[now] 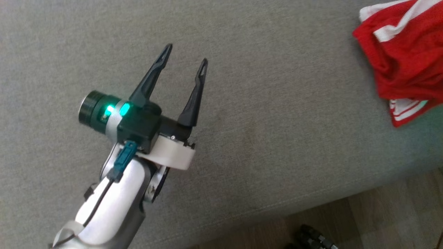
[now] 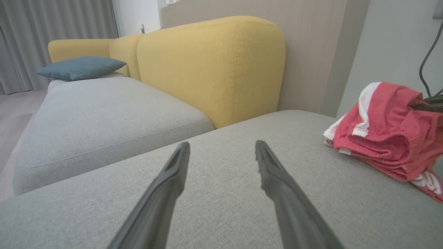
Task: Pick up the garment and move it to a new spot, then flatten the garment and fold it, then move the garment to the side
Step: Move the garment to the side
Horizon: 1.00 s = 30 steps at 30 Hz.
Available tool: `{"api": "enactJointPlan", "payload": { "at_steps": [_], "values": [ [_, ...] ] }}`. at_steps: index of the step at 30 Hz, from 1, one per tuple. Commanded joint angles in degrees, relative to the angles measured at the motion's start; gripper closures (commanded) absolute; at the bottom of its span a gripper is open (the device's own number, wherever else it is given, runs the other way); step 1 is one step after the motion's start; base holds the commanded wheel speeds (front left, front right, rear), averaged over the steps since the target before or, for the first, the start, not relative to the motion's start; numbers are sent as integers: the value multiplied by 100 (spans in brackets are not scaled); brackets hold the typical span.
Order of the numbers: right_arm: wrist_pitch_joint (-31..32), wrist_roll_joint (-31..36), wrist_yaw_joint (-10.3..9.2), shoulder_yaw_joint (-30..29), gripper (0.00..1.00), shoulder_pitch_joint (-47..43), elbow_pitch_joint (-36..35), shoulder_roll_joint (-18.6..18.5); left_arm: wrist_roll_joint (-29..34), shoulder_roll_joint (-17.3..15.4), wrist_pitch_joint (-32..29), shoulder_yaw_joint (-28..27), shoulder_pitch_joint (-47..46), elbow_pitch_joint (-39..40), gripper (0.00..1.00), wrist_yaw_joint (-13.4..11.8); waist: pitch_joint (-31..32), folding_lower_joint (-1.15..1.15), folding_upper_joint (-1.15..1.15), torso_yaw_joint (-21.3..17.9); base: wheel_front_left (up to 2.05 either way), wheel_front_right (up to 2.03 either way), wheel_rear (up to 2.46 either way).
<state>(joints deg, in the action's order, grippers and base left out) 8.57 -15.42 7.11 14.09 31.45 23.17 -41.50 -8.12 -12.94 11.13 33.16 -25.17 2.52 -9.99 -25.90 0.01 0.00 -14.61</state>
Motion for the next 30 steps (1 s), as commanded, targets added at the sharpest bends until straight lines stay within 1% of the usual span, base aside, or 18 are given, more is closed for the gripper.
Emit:
{"api": "enactJointPlan", "payload": {
  "at_steps": [1,2,3,4,5,6,7,8,9,12,15,19,22,25,28,30],
  "values": [
    [-39,48,37,-77,100,41,-88,-299,46,-28,4,-144,-225,202,0,46,-89,-1,0,49,0,0,0],
    [-35,79,37,-141,100,74,-23,-296,56,-13,9,-123,-280,197,0,63,-144,-1,0,78,0,0,0],
    [-21,108,37,-195,90,93,52,-282,59,-2,19,-109,-332,187,0,83,-194,-1,0,106,0,0,0],
    [-26,142,37,-267,88,120,126,-258,64,8,30,-96,-381,179,0,100,-243,-1,0,133,0,0,0],
    [-51,207,37,-358,81,149,205,-240,68,21,41,-83,-429,173,0,114,-293,-1,0,162,0,0,0],
    [-46,281,37,-481,70,169,302,-195,71,32,54,-73,-472,166,0,126,-335,-1,0,191,0,0,0],
    [23,367,37,-646,54,184,420,-120,74,41,69,-70,-506,161,0,130,-371,-1,0,210,0,0,0],
    [100,499,37,-788,16,196,524,-50,74,49,84,-67,-536,153,0,134,-398,-1,0,228,0,0,0],
    [100,610,37,-911,0,216,574,46,74,60,101,-63,-560,139,0,134,-412,-1,0,244,0,0,0],
    [169,877,37,-1274,0,203,784,319,47,87,153,-59,-607,72,0,147,-420,-1,0,294,0,0,0],
    [96,988,37,-1611,0,69,864,569,-1,117,210,-66,-597,-19,0,143,-343,-1,0,360,0,0,0],
    [-149,938,37,-2222,0,-311,665,966,-91,130,273,-109,-452,-134,0,91,-93,-1,0,439,0,0,0],
    [-253,953,37,-2651,0,-784,251,1351,-187,113,307,-180,-232,-202,0,13,198,-1,0,471,0,0,0],
    [-374,942,37,-2931,0,-1341,-491,1782,-323,95,329,-278,66,-231,0,-89,525,-1,0,506,0,0,0],
    [-456,905,37,-3026,0,-1897,-1420,2240,-446,56,342,-386,376,-248,0,-201,823,-1,0,561,0,0,0],
    [-438,903,37,-2961,0,-2224,-2013,2556,-520,39,347,-460,576,-246,0,-290,999,-1,0,617,0,0,0]
  ]
}}
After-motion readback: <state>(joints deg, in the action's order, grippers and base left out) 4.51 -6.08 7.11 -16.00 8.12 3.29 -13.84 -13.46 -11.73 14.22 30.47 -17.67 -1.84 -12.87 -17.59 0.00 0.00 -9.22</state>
